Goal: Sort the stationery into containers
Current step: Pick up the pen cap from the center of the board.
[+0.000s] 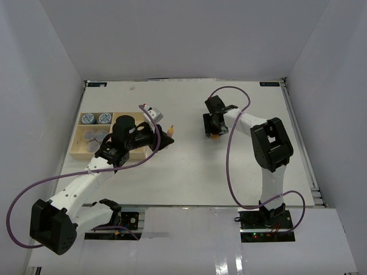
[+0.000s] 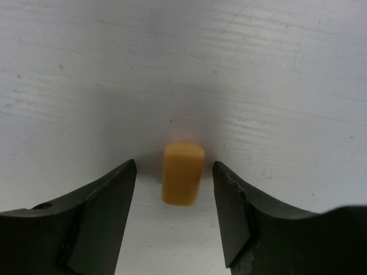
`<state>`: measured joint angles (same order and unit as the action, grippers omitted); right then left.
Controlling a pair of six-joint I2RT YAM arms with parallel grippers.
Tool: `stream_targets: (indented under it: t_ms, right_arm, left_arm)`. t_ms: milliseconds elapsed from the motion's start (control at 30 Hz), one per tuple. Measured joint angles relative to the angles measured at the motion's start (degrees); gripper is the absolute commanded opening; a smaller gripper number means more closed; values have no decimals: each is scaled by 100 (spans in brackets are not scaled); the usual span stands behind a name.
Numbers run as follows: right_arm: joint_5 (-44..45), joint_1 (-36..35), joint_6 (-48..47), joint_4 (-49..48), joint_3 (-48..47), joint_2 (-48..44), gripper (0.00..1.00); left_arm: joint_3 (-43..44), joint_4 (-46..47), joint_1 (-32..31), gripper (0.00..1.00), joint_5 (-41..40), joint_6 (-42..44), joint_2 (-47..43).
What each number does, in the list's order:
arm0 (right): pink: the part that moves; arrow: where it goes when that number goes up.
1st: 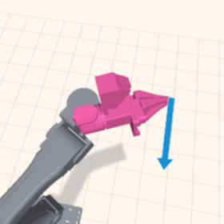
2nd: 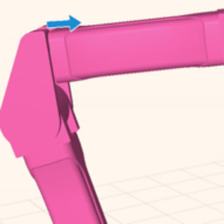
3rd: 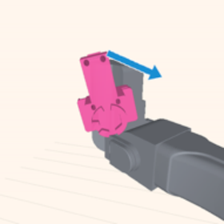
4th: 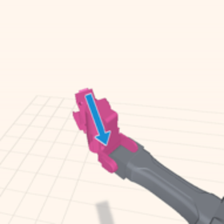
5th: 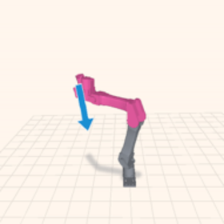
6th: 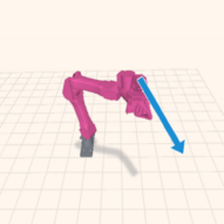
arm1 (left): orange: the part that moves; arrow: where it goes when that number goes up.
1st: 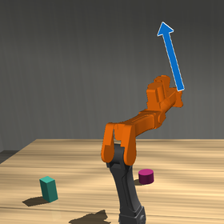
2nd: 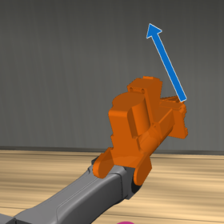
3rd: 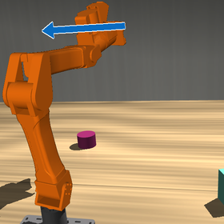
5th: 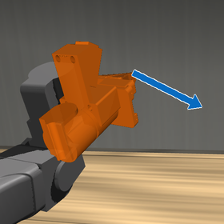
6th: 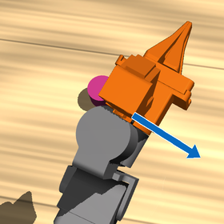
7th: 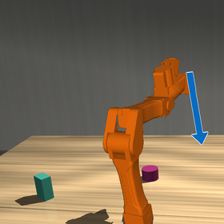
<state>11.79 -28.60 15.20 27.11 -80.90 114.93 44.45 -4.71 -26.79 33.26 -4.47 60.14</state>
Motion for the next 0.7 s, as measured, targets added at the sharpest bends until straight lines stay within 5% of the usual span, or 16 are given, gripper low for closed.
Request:
stream_targets:
  t_ms: [700]
  right_arm:
    - [129, -22, -90, -240, 282, -350, 18]
  left_arm:
    - [-11, 144, 0, 0, 50, -162, 109]
